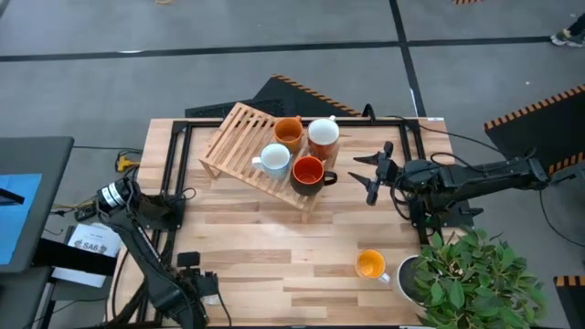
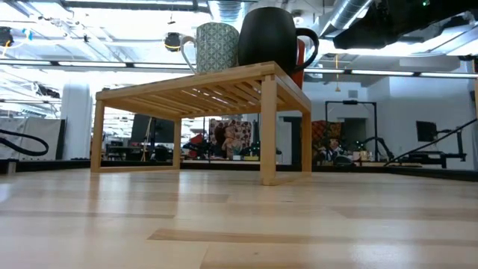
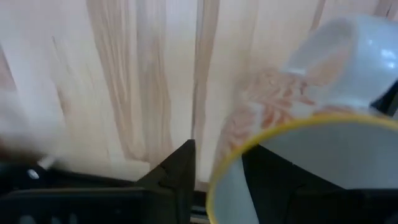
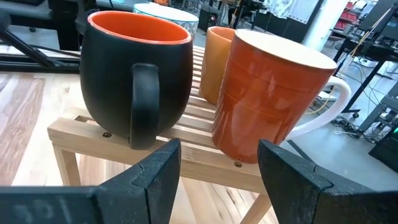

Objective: Place coffee mugs
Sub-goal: Put the yellow patterned mug on the shelf

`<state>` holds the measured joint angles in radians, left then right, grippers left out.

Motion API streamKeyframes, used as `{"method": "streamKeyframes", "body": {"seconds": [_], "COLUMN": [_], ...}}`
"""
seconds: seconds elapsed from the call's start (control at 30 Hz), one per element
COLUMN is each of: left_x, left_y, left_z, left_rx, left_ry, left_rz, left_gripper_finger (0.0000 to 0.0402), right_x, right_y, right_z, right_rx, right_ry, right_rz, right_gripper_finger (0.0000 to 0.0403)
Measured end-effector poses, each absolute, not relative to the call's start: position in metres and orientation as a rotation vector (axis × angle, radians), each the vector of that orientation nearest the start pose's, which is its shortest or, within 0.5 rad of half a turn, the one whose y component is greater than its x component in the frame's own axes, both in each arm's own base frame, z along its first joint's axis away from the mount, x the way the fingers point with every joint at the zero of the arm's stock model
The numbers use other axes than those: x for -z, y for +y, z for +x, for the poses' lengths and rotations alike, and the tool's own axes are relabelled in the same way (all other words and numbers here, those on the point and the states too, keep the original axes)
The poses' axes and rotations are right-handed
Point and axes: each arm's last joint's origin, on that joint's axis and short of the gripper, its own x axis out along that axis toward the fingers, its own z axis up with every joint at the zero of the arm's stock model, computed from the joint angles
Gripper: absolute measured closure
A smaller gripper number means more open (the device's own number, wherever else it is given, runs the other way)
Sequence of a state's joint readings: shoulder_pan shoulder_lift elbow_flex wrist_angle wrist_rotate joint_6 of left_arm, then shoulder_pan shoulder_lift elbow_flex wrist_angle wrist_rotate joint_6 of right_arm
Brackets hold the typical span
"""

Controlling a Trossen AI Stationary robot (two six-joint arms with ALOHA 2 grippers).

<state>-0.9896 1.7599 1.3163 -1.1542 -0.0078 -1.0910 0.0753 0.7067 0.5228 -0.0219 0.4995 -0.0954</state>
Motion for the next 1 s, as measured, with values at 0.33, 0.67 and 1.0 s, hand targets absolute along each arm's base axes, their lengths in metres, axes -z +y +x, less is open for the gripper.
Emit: {"method": "streamKeyframes", "body": {"seconds": [0.33, 0.67, 1.0], "left_x": [-0.217, -0.308, -0.437], "left_y": [-0.247, -0.187, -0.081], "left_z": [0.191, 0.188, 0.163], "left_rx": [0.011, -0.111, -0.527], "left_ry": [1.677, 1.507, 0.709], "left_rz": [-0.039, 0.005, -0.156], "left_gripper_finger": [0.0391, 0.0398, 0.0399], "right_x": [-0.270, -0.270, -0.270], "right_y": [-0.002, -0.002, -0.002], "right_z": [0.163, 0.163, 0.163], "right_rx": [0.414, 0.413, 0.414], "right_ry": [0.217, 0.216, 0.214], "right_rz": [-0.144, -0.143, -0.136], "right_gripper_finger": [0.0163, 0.0163, 0.0163]}}
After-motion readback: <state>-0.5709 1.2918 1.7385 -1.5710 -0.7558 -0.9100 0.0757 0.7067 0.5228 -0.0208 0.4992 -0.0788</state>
